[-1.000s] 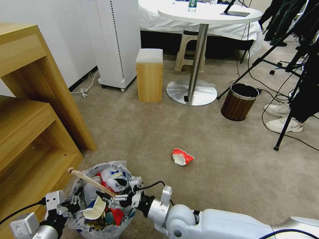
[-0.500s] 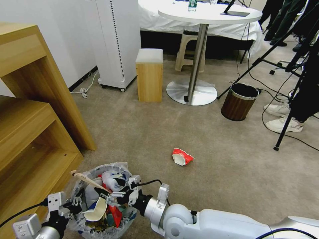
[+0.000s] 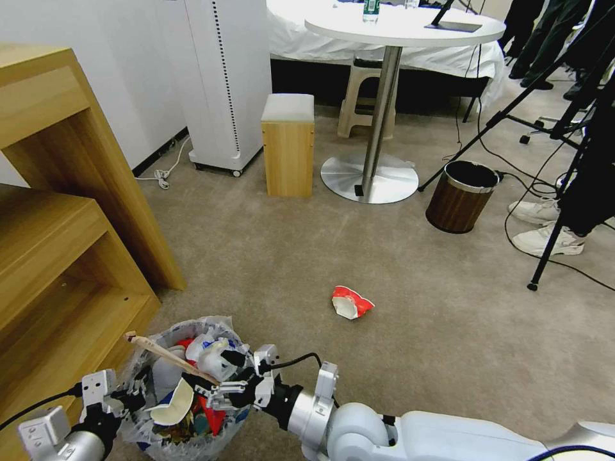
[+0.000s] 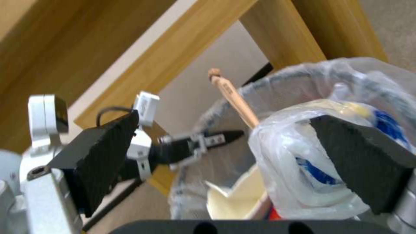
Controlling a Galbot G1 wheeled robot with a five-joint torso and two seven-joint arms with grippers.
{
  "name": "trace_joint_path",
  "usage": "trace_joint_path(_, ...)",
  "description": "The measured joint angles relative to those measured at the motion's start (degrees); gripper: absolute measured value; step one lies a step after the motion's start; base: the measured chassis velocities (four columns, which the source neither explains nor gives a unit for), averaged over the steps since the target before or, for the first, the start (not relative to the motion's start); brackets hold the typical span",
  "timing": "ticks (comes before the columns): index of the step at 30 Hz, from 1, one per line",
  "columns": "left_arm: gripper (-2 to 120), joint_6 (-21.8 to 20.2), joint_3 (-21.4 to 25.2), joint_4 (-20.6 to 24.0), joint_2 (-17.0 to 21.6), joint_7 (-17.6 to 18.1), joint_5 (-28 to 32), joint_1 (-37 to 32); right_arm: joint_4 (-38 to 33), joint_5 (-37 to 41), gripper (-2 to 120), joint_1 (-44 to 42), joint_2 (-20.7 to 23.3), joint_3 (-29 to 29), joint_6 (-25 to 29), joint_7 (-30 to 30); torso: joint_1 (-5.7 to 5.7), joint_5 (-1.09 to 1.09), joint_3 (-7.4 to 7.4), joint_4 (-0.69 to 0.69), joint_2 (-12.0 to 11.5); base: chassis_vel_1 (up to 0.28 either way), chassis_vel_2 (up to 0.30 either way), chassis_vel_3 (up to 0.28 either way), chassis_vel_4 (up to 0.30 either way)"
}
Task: Pick up the trash bin and place the garbage on the floor into it.
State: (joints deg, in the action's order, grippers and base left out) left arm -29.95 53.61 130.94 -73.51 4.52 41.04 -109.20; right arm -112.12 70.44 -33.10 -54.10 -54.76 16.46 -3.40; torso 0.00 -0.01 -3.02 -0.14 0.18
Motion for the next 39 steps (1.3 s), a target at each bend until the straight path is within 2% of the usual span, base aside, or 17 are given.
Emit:
trace_joint_path(4, 1, -0.23, 0.27, -0.23, 0.15, 0.53, 1.09, 0.47, 0.95, -2.59, 100, -0.46, 1.51, -1.05, 0.12, -0.03, 0.0, 0.0, 0.0, 0.0, 0.0, 0.0, 0.0, 0.0, 0.0)
trace_joint_path(14, 1, -0.08, -0.57, 2.86, -1.13, 0.36, 0.61, -0.5, 2.12, -6.1, 100, -2.48, 3.37, -2.02, 1.11, -0.08, 0.0, 0.02, 0.0, 0.0, 0.0, 0.0, 0.0, 0.0, 0.0)
trace_joint_path(32, 1, 0.05, 0.13, 1.31, -0.79, 0.53, 1.41, 0.1, -0.04, -8.36, 100, -3.64, 8.84, -2.58, 2.07, 0.03, 0.0, 0.01, 0.0, 0.01, 0.0, 0.0, 0.0, 0.0, 0.0)
trace_joint_path(36, 1, 0.03, 0.11, 0.8, -0.8, 0.52, 1.49, 0.46, 0.41, -9.63, 100, -5.18, 10.1, -0.68, 3.11, 0.46, 0.0, 0.01, 0.0, -0.01, 0.0, 0.0, 0.0, 0.0, 0.0)
trace_joint_path(38, 1, 0.02, -0.01, 0.41, -0.88, 0.52, 1.39, 0.58, 0.49, -9.8, 100, -6.48, 10.12, 3.45, 3.58, 0.47, 0.0, 0.01, 0.0, 0.0, 0.0, 0.0, 0.0, 0.0, 0.0)
trace_joint_path(39, 1, 0.02, -0.01, 0.41, -0.88, 0.52, 1.39, 0.58, 0.49, -9.8, 100, -6.48, 10.12, 3.45, 3.58, 0.47, 0.0, 0.01, 0.0, 0.0, 0.0, 0.0, 0.0, 0.0, 0.0)
